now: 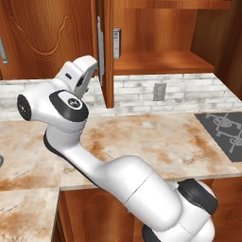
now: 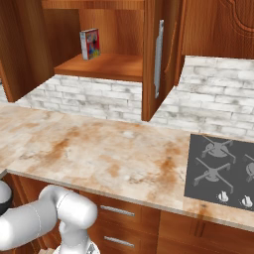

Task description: Pick the avocado and bread from the counter and place them on the plate. Then pick the jam from the cabinet and place it next to the plate. Lastly close the cabinet door.

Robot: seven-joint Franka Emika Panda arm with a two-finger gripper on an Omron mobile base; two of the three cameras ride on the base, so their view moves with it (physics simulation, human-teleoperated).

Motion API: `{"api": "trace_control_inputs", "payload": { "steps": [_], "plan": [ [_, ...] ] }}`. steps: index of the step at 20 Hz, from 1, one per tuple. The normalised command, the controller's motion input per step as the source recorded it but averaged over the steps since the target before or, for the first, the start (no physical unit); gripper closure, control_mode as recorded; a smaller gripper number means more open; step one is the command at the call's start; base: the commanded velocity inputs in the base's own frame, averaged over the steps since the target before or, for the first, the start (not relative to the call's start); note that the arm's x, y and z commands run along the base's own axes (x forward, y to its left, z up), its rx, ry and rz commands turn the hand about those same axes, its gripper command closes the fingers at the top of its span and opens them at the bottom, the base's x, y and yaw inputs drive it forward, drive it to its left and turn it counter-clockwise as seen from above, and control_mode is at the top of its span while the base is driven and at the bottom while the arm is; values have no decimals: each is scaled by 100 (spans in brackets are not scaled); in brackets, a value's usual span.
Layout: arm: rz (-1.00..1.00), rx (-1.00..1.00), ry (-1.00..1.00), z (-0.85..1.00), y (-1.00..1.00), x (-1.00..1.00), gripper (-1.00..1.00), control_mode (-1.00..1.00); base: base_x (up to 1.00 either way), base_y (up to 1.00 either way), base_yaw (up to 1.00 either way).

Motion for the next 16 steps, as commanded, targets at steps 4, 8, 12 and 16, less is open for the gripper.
{"api": "trace_control_inputs", "payload": {
  "steps": [4, 8, 12, 16],
  "plan": [
    [-6, 0, -7, 0, -31, 0, -100, -100, 0, 0, 0],
    [-6, 0, -7, 0, -37, 0, -100, -100, 0, 0, 0],
    [-6, 0, -7, 0, -46, 0, -100, -100, 0, 0, 0],
    [-4, 1, -7, 0, -59, 0, -100, -100, 0, 0, 0]
  ]
}}
